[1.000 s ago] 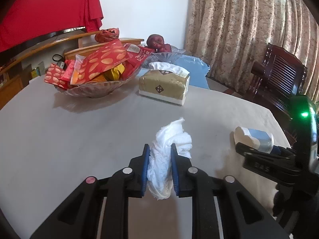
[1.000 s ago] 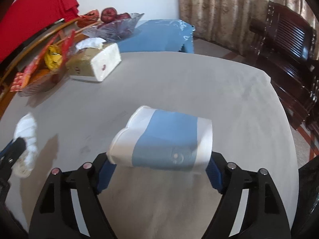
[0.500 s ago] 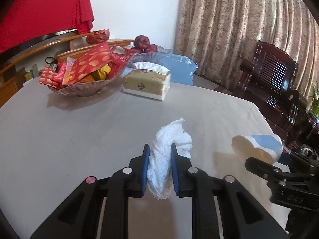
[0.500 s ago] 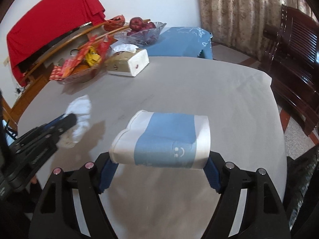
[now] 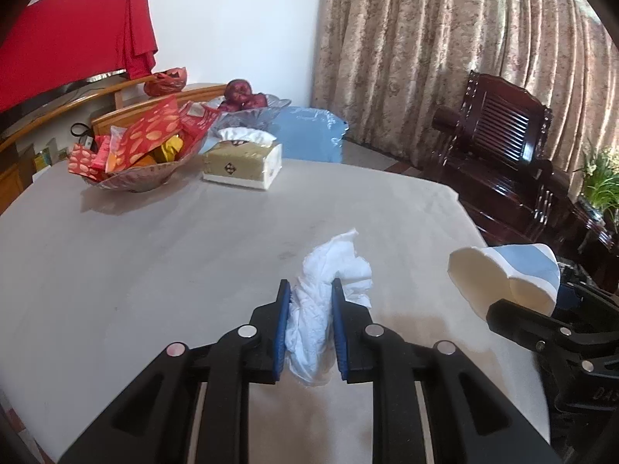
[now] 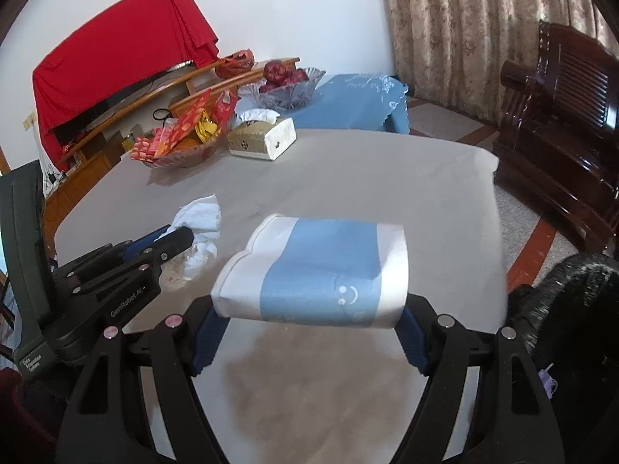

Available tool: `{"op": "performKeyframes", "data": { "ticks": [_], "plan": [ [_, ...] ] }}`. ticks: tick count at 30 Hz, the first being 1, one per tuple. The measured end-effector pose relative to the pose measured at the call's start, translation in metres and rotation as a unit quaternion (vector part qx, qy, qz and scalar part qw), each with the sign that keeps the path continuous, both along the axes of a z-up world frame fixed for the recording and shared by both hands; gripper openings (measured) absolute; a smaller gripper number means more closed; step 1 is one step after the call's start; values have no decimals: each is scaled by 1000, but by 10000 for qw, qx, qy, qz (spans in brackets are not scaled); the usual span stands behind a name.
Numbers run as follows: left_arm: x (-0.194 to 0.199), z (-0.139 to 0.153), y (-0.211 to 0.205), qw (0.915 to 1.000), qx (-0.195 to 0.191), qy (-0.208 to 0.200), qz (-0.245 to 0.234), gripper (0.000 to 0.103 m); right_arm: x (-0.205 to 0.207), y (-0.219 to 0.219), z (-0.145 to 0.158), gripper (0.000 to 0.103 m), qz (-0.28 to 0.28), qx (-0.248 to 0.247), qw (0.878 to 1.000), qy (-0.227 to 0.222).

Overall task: Collect trash
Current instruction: 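Carry the tissue and paper cup over the black bin with both tools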

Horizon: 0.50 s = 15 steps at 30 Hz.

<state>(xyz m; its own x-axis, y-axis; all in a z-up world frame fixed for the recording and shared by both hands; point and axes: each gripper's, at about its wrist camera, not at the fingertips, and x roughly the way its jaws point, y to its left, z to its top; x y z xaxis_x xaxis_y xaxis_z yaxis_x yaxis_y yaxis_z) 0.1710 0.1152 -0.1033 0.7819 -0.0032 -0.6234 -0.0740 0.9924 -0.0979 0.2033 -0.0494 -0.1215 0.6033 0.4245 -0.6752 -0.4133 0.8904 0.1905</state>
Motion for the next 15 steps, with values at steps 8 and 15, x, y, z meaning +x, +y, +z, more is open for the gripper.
{"op": "performKeyframes", "data": {
  "ticks": [8, 15],
  "plan": [
    [-20, 23, -36, 9989, -58, -263, -372, 20, -30, -42, 21, 73, -336, 107, 9991, -255],
    [-24, 38, -81, 9953, -170, -423, -849, 20, -53, -92, 39, 73, -782, 143, 9954, -528]
  ]
}}
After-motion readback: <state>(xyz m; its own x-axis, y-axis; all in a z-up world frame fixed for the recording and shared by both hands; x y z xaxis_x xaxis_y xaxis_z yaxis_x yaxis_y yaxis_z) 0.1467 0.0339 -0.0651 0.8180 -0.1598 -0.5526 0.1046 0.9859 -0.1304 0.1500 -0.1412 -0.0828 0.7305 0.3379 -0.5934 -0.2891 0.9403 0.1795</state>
